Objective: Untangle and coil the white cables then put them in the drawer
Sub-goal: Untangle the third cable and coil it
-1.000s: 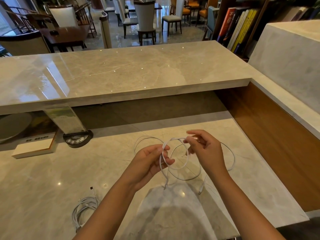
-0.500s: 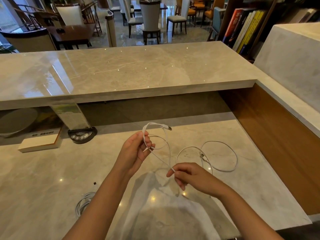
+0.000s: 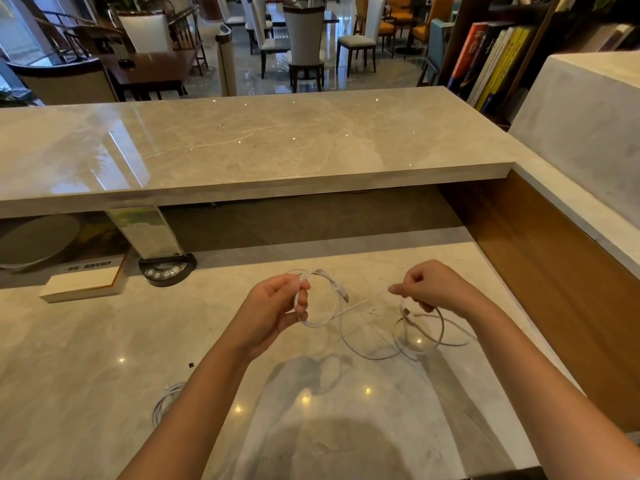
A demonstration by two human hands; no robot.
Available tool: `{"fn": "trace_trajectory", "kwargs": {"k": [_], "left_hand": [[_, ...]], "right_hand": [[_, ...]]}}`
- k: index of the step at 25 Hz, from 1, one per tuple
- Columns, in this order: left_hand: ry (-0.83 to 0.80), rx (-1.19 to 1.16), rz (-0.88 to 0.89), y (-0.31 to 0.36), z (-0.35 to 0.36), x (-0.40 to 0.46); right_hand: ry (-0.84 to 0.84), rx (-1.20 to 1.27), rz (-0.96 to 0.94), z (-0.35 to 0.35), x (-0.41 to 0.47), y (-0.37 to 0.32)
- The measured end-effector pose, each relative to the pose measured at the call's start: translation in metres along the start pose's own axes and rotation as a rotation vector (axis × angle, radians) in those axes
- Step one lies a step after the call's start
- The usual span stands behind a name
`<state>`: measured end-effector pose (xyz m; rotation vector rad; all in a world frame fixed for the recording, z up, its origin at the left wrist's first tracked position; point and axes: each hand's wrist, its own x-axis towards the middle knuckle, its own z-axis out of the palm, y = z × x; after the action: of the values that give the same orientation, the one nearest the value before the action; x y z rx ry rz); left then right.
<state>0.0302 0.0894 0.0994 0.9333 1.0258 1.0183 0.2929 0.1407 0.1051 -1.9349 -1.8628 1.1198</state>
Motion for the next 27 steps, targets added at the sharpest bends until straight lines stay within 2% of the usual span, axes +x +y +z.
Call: {"fn": "trace_trajectory", "kwargs": {"k": [2,4,8,10,13,17,22,24,27], "left_hand": [[-0.010,0.115,-0.034,-0.002,0.005,-0.003],[0.015,0.234,-0.046,-0.006,0.010,-0.004],[0.120,0.321,-0.022,-0.012,0.011,-0.002],[0.123,0.234,-0.031,-0.014,0.008,-0.003],[0.087,0.054,-0.048,-0.016,0.002,-0.005],[0.001,0.151,-0.120,-0.020,-0.004,-0.004],[-0.035,0.113,-0.193,-0.025,-0.007,-0.003],[0.003,0.180,-0.194,-0.026,-0.009,-0.002],[0.147,0.169,-0.179,-0.032,-0.011,0.001]], "right_hand": [[0.129,-0.126,0.027,0.009,0.011,-0.015],[0.180,-0.170,0.031,0.024,0.018,-0.027],[0.250,0.002,-0.040,0.043,0.021,-0.038],[0.213,0.010,-0.031,0.049,0.022,-0.036],[0.063,-0.135,0.050,0.058,0.027,-0.025],[0.063,-0.059,0.021,0.058,0.031,-0.022],[0.017,-0.122,-0.010,0.060,0.032,-0.028],[0.005,-0.022,-0.024,0.058,0.026,-0.030],[-0.008,0.322,-0.028,0.052,0.007,-0.040]]}}
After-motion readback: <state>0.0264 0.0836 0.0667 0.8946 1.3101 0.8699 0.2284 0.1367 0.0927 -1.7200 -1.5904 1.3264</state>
